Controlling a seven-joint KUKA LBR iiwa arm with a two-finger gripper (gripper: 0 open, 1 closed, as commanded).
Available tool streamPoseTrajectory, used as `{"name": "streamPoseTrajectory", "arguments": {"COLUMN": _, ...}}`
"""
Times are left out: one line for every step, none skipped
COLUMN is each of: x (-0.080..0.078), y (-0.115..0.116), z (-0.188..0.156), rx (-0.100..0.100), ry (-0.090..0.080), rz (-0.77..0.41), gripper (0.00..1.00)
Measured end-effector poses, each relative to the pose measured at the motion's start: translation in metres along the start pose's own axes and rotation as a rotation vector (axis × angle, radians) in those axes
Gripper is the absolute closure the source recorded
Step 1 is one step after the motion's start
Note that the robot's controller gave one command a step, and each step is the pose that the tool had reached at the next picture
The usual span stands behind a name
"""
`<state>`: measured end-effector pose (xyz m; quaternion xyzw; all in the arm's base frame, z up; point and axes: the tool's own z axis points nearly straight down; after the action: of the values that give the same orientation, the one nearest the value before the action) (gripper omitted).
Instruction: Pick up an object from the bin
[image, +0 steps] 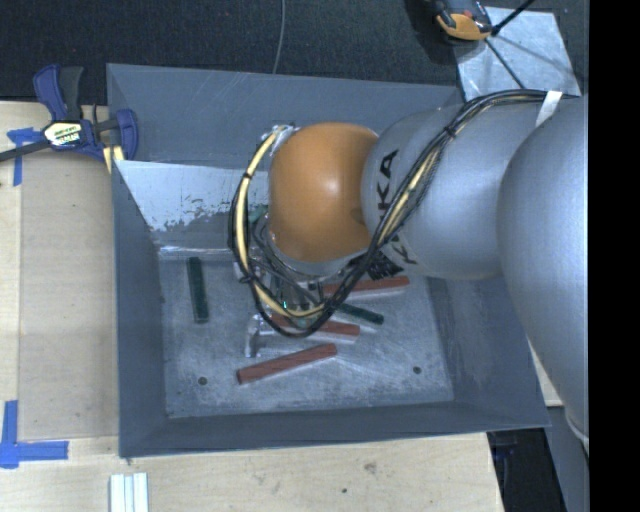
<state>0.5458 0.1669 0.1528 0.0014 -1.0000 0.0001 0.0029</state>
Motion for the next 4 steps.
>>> {"name": "streamPoseTrajectory", "arguments": {"x": -0.002, "y": -0.001, "z": -0.005, "rx": -0.001, "ry": -0.008, "rz": 0.002, "gripper": 0.00}}
{"name": "streamPoseTrajectory", "arguments": {"x": 0.011, "y": -0.013, "z": 0.019, "rx": -0.003, "ry": -0.016, "rz": -0.087, "gripper": 0.00}}
{"name": "streamPoseTrajectory", "arguments": {"x": 0.039, "y": -0.036, "z": 0.051, "rx": 0.000, "ry": -0.007, "rz": -0.330, "gripper": 0.00}}
{"name": "streamPoseTrajectory", "arguments": {"x": 0.027, "y": -0.051, "z": 0.075, "rx": -0.002, "ry": -0.029, "rz": -0.544, "gripper": 1.00}}
